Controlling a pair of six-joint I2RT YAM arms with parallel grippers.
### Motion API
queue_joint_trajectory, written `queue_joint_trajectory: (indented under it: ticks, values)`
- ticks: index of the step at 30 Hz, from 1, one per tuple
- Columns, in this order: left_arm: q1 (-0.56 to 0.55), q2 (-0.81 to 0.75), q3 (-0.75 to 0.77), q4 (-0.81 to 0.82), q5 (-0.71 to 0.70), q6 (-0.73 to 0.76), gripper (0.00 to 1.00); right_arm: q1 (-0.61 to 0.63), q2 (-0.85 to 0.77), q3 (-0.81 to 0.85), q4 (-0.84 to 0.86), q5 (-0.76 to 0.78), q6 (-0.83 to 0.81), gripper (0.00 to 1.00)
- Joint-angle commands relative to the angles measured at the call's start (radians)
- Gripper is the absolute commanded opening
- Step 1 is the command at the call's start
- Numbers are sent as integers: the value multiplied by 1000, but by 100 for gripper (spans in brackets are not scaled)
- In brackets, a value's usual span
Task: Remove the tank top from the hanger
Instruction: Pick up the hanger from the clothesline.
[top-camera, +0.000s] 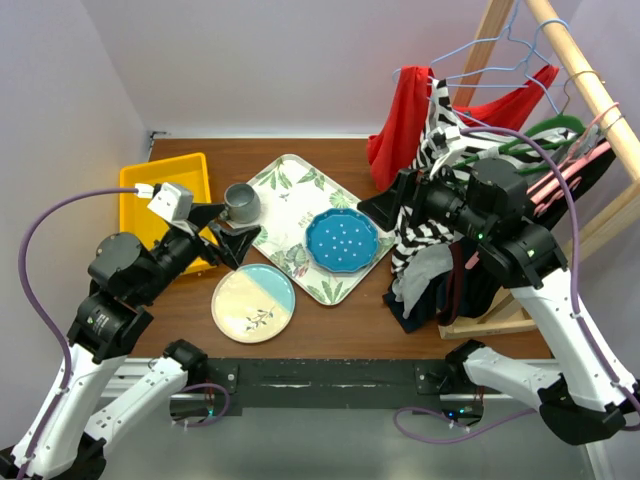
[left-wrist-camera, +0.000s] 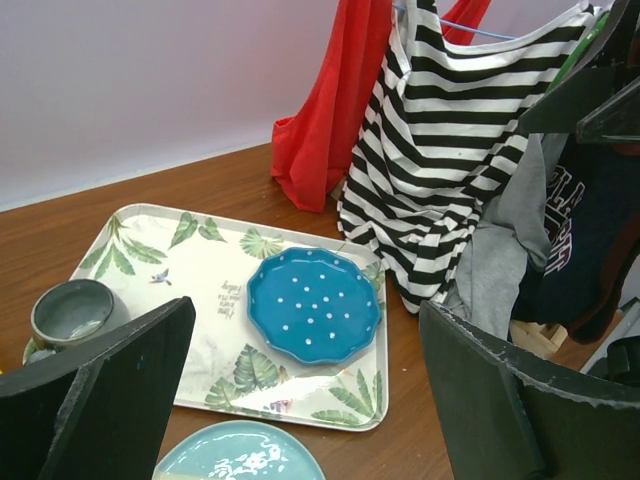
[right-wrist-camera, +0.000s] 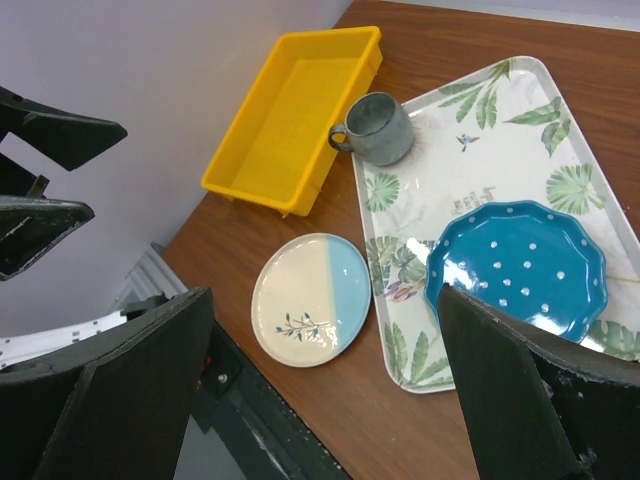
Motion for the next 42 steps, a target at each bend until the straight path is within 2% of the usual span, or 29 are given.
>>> queue_joint_trajectory:
  ticks: [1, 5, 7, 10, 13, 15, 18, 22, 26, 28, 29, 32, 38, 42]
  values:
    - [-4, -7, -2, 51, 41, -12, 99, 3, -37, 15, 42, 6, 5, 99]
    - [-2, -15, -5, 79, -26, -28, 100, 2, -44, 39, 33, 8, 2, 99]
    - [-4, -32, -14, 126, -3, 7, 100, 3, -40, 62, 32, 9, 0, 99]
    - [-4, -35, -17, 181, 62, 15, 98, 3, -42, 96, 25, 12, -20, 99]
    - [-2, -12, -20, 266, 161, 6, 90, 3, -53, 151, 24, 29, -41, 99]
    - [-4, 28, -12, 315, 201, -15, 88, 3, -69, 197, 31, 78, -41, 99]
    - [-5, 104, 18, 365, 288, -55, 84, 3, -109, 234, 146, -30, -75, 99]
    - [-22, 201, 20, 496, 375, -139, 80, 3, -146, 298, 228, -43, -64, 98]
    - [-137, 298, 60, 577, 293, -135, 79, 3, -171, 317, 283, -51, -58, 99]
    - [-270, 365, 92, 596, 226, -85, 79, 3, -188, 290, 317, -63, -43, 99]
    - [-374, 420, 133, 591, 148, -60, 79, 3, -204, 282, 338, -63, -38, 99]
    - [-541, 523, 212, 605, 37, 23, 78, 5, -223, 265, 346, -46, -31, 99]
    - [-744, 673, 339, 700, -78, 94, 73, 3, -243, 256, 323, 6, -41, 97]
    - [-833, 773, 440, 718, -129, 136, 70, 3, -270, 250, 322, 32, -38, 96]
